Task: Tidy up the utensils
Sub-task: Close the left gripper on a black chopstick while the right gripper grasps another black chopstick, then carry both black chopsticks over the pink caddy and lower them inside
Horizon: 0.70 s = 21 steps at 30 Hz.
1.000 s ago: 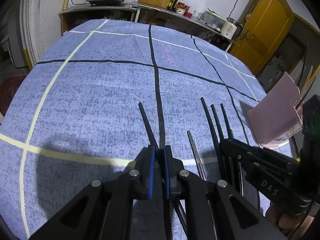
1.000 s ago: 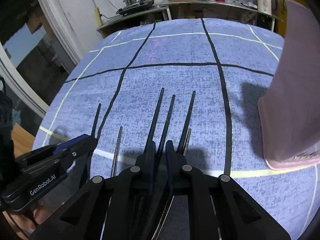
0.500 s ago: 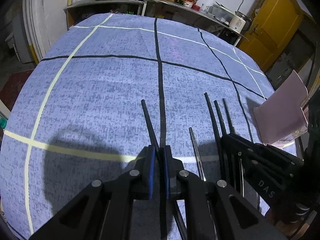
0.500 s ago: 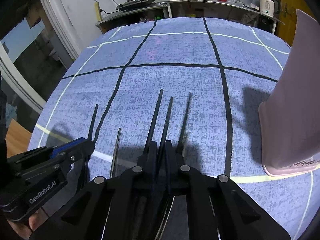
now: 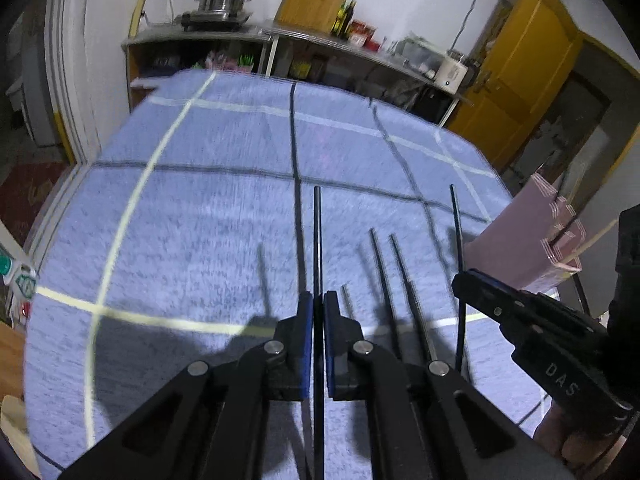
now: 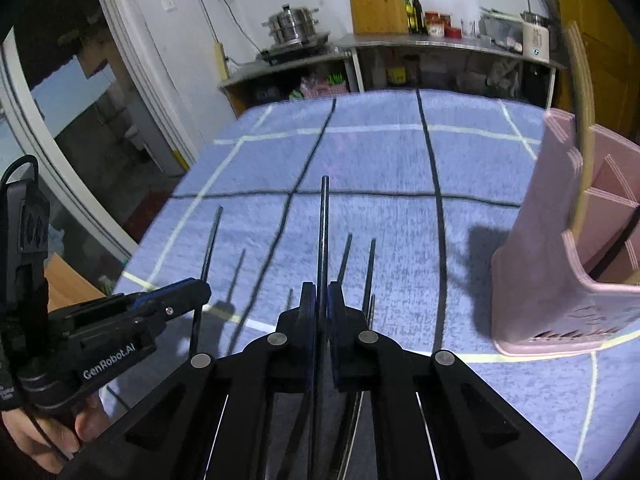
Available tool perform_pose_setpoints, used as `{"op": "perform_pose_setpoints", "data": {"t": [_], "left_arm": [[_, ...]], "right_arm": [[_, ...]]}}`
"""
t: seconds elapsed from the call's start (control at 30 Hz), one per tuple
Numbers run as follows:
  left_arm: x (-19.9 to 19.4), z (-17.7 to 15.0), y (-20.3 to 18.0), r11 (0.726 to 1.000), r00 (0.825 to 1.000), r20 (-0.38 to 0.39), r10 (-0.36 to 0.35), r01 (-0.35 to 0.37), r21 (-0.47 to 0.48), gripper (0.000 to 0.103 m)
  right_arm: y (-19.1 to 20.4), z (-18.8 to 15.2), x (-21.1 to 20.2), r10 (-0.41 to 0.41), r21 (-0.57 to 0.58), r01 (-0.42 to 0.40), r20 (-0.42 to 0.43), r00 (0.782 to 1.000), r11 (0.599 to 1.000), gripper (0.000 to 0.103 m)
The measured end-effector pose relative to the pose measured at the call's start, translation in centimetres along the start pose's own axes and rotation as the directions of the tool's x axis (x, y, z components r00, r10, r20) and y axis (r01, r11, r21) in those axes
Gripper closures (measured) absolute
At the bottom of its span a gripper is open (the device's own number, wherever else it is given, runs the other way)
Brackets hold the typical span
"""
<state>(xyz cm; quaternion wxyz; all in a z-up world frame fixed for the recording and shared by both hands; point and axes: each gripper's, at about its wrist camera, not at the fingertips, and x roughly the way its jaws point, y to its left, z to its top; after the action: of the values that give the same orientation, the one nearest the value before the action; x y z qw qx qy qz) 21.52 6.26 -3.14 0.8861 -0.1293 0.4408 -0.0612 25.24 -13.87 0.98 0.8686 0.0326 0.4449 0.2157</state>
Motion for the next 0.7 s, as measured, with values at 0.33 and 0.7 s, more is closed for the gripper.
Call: {"op": "perform_pose_setpoints", "data": {"t": [0.33,0.7], "left_arm": [[-7.2,1.7,-2.5,0.996,0.989,0.136,-0.048,0.038,0.076,0.098],[-10.6,2.9,-5.4,0.985,0.974,0.185,-0.127,0.102,0.14,0.098]], "right_arm": [[0.9,0.9,-7.5,0.031,-0.013,-0.03,0.142,0.989,0.999,0.098],[0.0,0.8,-12.7,0.03,0.001,-0.031,0.233,0.972,1.0,0.098]]}}
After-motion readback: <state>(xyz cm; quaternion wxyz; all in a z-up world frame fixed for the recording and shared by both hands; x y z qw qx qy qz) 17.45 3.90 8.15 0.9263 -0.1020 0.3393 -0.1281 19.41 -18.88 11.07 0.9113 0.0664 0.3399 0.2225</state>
